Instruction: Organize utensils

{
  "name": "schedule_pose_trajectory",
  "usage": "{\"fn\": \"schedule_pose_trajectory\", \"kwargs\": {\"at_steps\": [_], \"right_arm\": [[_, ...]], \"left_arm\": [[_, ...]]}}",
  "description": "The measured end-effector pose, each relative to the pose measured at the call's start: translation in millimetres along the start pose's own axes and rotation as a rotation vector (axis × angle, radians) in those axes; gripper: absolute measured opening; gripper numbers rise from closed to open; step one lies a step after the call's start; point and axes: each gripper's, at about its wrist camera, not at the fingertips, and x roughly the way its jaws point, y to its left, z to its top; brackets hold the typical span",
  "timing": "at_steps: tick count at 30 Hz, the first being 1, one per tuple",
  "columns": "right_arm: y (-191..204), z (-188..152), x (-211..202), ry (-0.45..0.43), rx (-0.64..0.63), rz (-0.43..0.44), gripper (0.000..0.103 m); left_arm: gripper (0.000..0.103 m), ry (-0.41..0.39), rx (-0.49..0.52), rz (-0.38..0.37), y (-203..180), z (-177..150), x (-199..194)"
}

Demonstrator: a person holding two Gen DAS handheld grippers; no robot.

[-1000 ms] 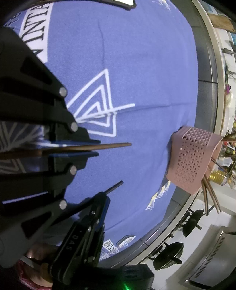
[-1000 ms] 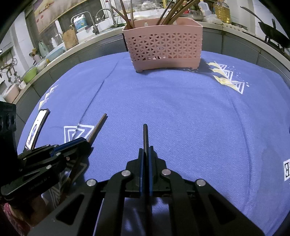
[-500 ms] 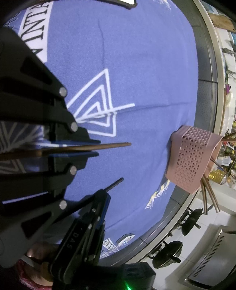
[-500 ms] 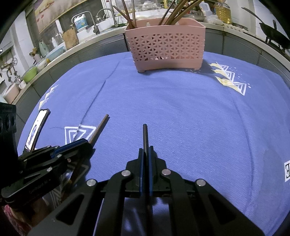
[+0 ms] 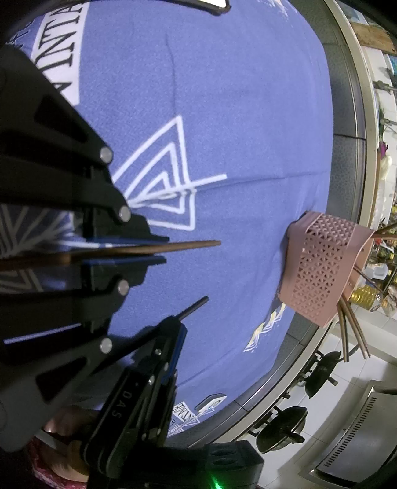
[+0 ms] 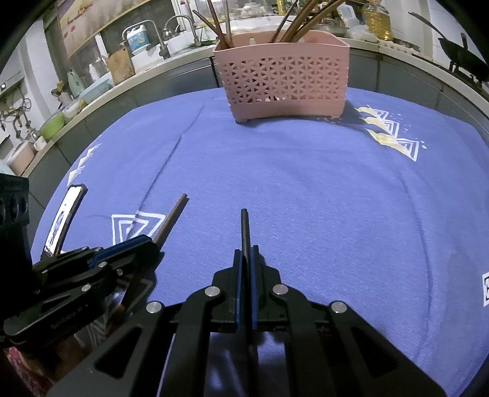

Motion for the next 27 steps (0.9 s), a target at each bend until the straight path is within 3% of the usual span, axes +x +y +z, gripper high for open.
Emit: {"fn": "schedule_pose_trajectory", "kwargs": {"at_steps": [27], "right_arm": [[-12.0,0.7,-3.1,-0.013,0.053,0.016,0.005]], "left_arm": [[0.008,0.001,0.007,0.004,-0.3,1.6,1.8]]}}
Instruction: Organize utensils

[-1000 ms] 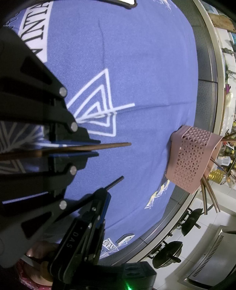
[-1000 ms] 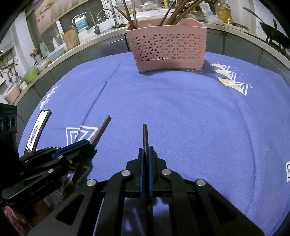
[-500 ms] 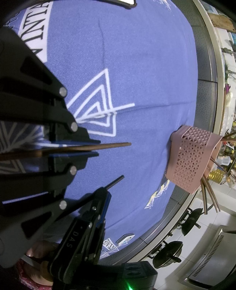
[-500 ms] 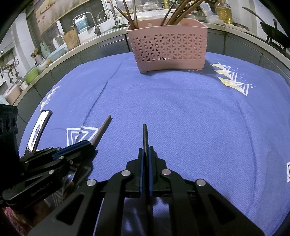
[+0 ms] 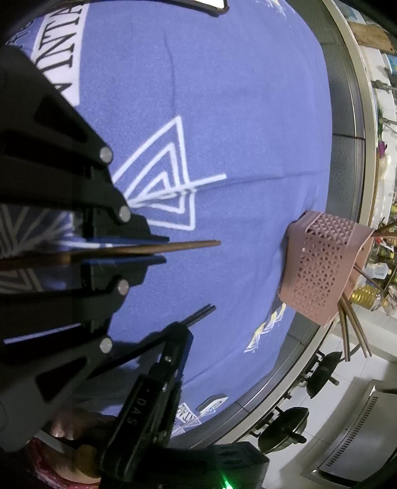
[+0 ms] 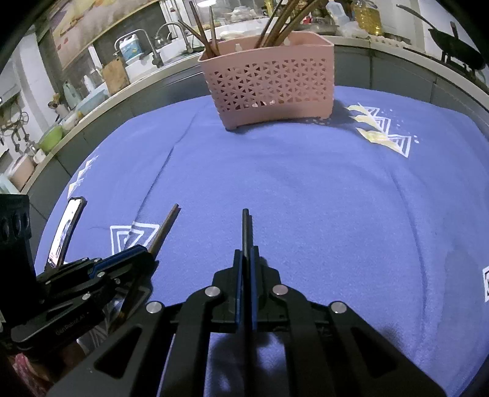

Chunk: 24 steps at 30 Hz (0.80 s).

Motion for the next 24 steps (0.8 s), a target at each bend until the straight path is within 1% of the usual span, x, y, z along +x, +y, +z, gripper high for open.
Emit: {"fn": "schedule_pose_trajectory", "kwargs": {"at_steps": [9,15,24], "right_arm": [[-0.4,-1.0,0.8,0.008,-0.005,0.009,0.005],[-2.1,-1.8,0.8,0.01,0.013,0.023,0.005],[3.2,-2.3,1.0,0.007,-0.021,0.002,0.005]], "left_arm": [[0.008,0.0,-0.004,0.001,0.3,-0.1,0.4],[0.008,0.001,-0.003,0.002,0.3,0.1,0.8],[0.008,0.001,-0.003,0.002,0.2,0.2,1.0]]}}
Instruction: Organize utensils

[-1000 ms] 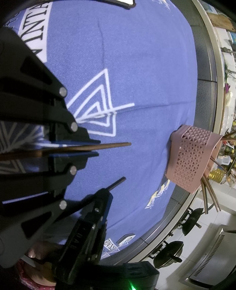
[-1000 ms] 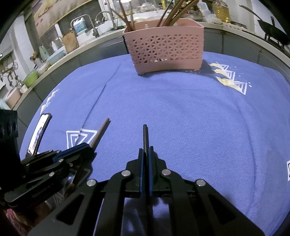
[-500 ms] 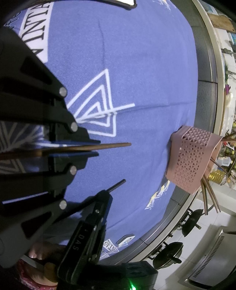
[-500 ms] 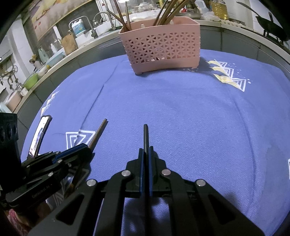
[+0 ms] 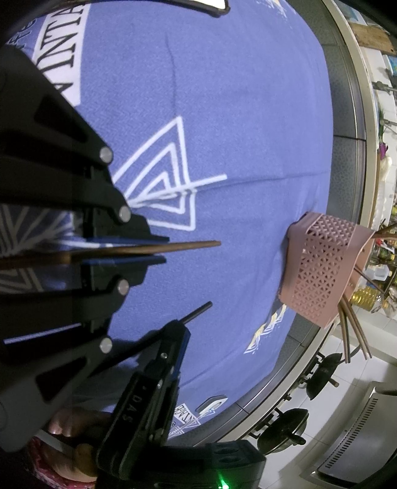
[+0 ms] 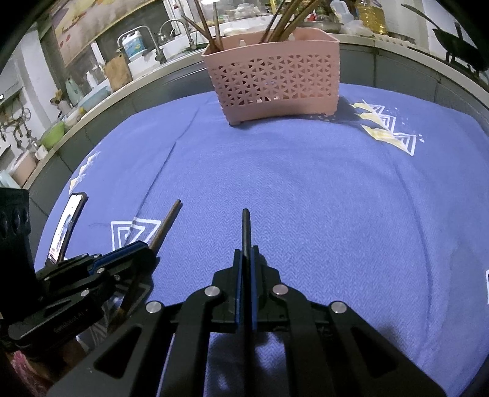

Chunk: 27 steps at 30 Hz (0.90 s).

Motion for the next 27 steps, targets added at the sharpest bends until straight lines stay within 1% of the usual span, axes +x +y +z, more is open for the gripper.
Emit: {"fn": "schedule_pose_trajectory", "kwargs": {"at_steps": [8,27], "right_arm": [[2.8,-0.1,1.3,-0.001,-0.028,-0.014,0.005],[-0.1,-1.2,0.2,-0.01,-0.017,-0.001,0.005]], "left_arm": [[0.008,0.001,0.0,-0.001,0.2,0.4,0.3],[0.008,0.0,0.002,0.002,0.6,-0.3,1.3]]}}
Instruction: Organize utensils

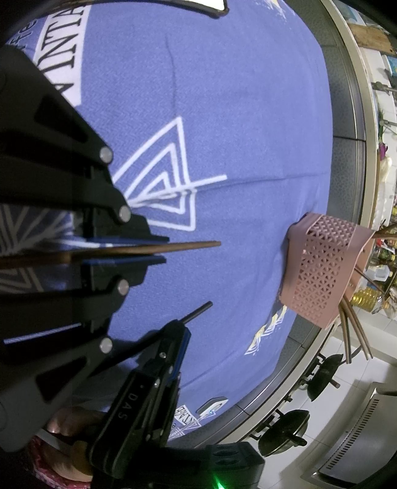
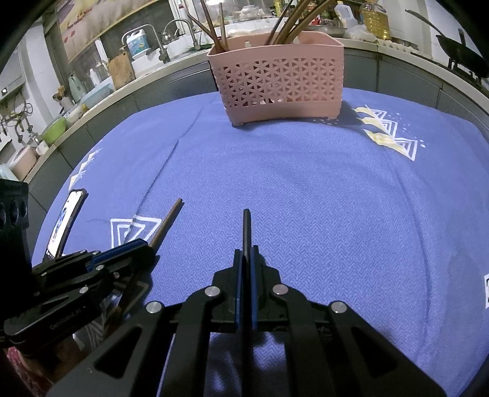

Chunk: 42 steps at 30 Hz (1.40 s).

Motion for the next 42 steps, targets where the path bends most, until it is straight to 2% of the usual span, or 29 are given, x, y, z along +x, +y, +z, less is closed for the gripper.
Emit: {"fn": "schedule_pose_trajectory", "kwargs": {"at_steps": [17,28,42], "right_arm": [[-3.0,2.1,0.4,0.004,0.023,0.013,0.005],[-5.4,8.8,-8.7,-0.032,0.04,0.019,0.005],[-7.7,5.4,0.2,0.0,0.043,0.026,0.005]], "left_arm": [[0.008,0.002,-0.01,-0.006,2.3,0.2,-1.1],[0.008,0.003,-0.005,0.003,1.7,1.0,-0.4],[0.008,0.004,-0.003,0.007,0.1,1.2,0.7]]}}
